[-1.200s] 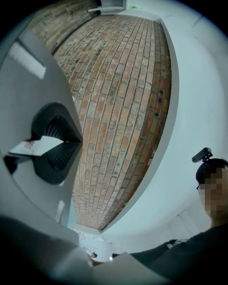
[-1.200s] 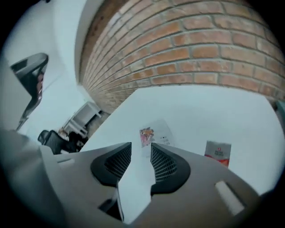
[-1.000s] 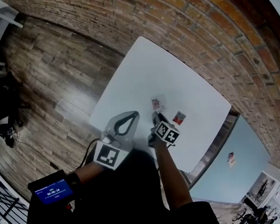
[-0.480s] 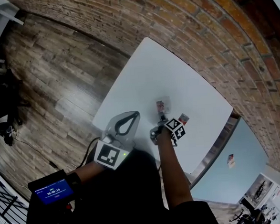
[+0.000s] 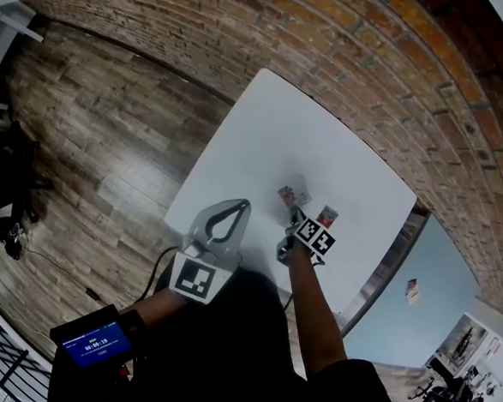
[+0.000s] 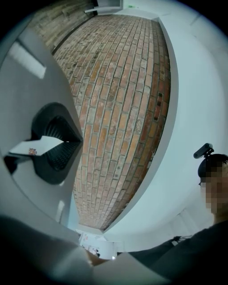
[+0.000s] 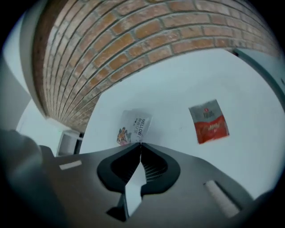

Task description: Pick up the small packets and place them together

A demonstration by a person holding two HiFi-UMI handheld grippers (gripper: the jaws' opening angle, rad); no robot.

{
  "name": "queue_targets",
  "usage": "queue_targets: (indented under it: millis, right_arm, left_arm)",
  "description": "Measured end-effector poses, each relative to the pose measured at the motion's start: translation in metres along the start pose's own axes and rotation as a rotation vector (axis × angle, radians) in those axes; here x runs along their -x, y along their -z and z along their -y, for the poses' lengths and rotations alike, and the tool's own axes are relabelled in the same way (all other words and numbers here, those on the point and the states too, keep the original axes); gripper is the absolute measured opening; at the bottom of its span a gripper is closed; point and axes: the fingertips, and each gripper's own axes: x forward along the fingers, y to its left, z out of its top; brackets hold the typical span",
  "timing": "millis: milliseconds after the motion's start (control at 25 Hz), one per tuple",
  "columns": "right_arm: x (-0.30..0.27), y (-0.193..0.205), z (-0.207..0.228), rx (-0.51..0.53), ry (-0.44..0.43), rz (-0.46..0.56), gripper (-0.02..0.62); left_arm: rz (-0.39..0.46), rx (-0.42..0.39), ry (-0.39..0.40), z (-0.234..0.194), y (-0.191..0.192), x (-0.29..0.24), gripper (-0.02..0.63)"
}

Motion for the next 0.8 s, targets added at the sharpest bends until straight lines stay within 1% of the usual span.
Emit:
queue_targets:
  millis: [80,160,200,360,440,520,600,640,680,720,760,800]
  right_arm:
    - [0.011,-0.002,-0.001,0.248,-0.025,-0.051,0.009]
    - [0.022,0.000,0.003,0.489,-0.052,-0.139,0.009]
    - [0.026,0.002,0.007,0.584,-0.061,-0.191,0.009]
    - [0.027,0.001,0.023,0.881,-0.094,-0.371,0.009]
    - [0.022,-0.006,0.022,1.046,-0.083,-0.429,0.009]
    - [0.012,-0.017,0.020,1.203,-0.047,-0.465,0.011]
    - [0.000,-0.032,0.019,1.348,0.017,-0.479,0.016]
    - [-0.005,-0.040,0.016,1.417,0.052,-0.465,0.022]
    - [-0.009,-0.047,0.012,1.474,0.080,-0.441,0.042]
    - [-0.010,-0.050,0.008,1.511,0.096,-0.418,0.068]
    - [-0.010,-0.050,0.005,1.516,0.099,-0.396,0.107]
    - [-0.008,-0.048,0.001,1.487,0.090,-0.371,0.130]
  left_arm:
    - [0.002,0.000,-0.004,0.005,0.000,-0.001,0.002]
    - [0.004,-0.010,-0.002,0.013,0.001,-0.003,0.002]
    - [0.003,-0.010,-0.001,0.017,0.002,-0.004,0.002]
    - [0.000,-0.022,0.012,0.028,0.005,-0.009,0.002]
    - [-0.008,-0.025,0.019,0.034,0.008,-0.008,0.002]
    - [-0.021,-0.025,0.022,0.039,0.011,-0.007,0.002]
    - [-0.027,-0.019,0.017,0.040,0.013,-0.006,0.002]
    - [-0.030,-0.017,0.012,0.040,0.014,-0.005,0.002]
    - [-0.033,-0.015,0.007,0.040,0.014,-0.004,0.002]
    - [-0.035,-0.012,0.002,0.039,0.015,-0.003,0.002]
    - [-0.035,-0.009,-0.003,0.039,0.015,-0.001,0.002]
    - [-0.034,-0.006,-0.010,0.038,0.015,0.000,0.002]
